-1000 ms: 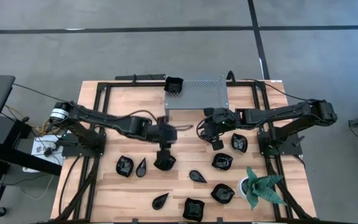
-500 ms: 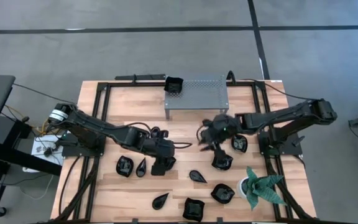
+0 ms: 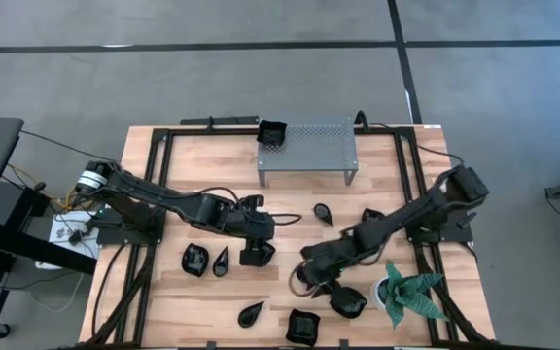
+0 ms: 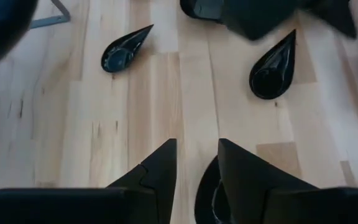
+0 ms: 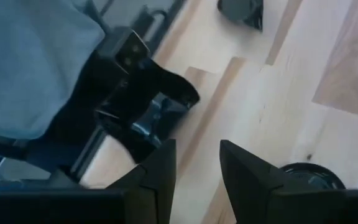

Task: Pick & Place Mini shaped plates
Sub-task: Stack the distorted square plate on top of the distorted plate on the shelf

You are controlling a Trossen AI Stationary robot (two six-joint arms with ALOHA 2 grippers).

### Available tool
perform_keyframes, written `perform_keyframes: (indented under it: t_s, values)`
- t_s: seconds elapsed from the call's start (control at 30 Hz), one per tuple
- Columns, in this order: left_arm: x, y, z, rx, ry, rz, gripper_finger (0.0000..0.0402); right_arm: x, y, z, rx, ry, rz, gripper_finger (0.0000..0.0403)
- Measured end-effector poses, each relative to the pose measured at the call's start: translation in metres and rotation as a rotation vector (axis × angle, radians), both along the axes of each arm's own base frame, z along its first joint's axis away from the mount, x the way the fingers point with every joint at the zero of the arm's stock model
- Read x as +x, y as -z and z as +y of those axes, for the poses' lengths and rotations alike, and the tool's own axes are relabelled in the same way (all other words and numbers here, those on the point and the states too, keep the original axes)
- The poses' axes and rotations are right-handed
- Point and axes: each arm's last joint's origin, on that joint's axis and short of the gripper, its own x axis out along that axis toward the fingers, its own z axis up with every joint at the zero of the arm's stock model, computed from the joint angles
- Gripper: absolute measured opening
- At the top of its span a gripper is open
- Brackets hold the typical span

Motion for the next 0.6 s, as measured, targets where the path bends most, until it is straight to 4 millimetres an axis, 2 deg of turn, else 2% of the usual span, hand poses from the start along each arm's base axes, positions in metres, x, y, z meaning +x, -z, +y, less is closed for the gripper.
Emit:
perform_keyframes:
  t_s: [0.17, 0.33, 0.6]
  values:
    - [-0.001, 0.000, -0.004, -0.027, -0.016, -0.002, 0.0115, 0.025, 0.019, 0.015, -0.005, 0.037, 0.135, 0.0119]
    - [-0.004, 0.000, -0.013, -0.034, 0.002, -0.002, 0.0115, 0.042, 0.020, 0.032, 0.032, 0.037, 0.176, 0.0119]
    - [-0.007, 0.000, -0.021, -0.035, 0.029, -0.002, 0.0115, 0.041, 0.017, 0.043, 0.025, 0.040, 0.237, 0.0119]
